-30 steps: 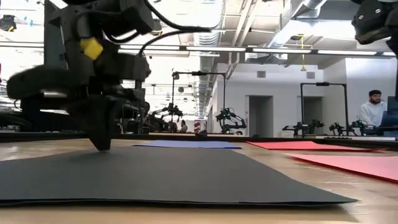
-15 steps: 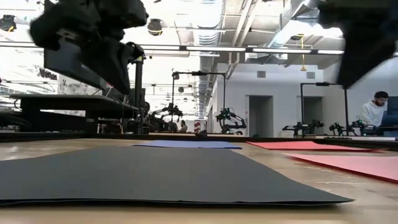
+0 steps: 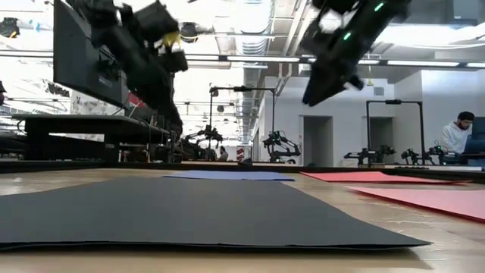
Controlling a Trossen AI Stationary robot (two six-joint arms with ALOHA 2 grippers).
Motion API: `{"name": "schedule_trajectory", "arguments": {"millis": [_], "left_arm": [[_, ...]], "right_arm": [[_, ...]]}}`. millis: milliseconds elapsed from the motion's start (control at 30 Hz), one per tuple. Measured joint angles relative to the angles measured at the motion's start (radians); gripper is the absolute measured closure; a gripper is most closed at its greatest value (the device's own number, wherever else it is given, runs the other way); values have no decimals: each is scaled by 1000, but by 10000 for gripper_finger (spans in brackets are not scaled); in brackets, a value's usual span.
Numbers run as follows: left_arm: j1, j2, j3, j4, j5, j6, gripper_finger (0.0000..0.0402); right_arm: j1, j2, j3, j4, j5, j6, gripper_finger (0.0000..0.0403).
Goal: Organize paper
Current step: Adjust the stacked colored papers
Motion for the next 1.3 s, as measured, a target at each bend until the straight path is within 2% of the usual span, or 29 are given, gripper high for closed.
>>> {"name": "schedule_trajectory", "arguments": {"millis": [100,233,300,500,700,800,1067,1300], "left_arm": [[147,15,-36,69,25,-15,402],[271,75,-40,103,106,-15,402],[307,124,-26,105,115,-11,402],[385,326,75,99,117,-12,402],[445,484,193,77,108,2,402],[468,523,245,45,111,21,402],[488,586,338,-38,107,77,402],[489,669,407,-117,154,103,402]], "right_arm": [[-135,83,0,90,-116,-50,395],[-243,223,8,203,-274,-60,388],[-266,292,41,213,-309,-61,387],[-288,460,210,140,-303,-155,401],[-315,557,421,-81,-155,-220,403],[-350,600,488,-145,-133,-242,403],[-437,725,529,-178,-179,-289,403],[-459,747,535,-172,-228,-288,403]]}}
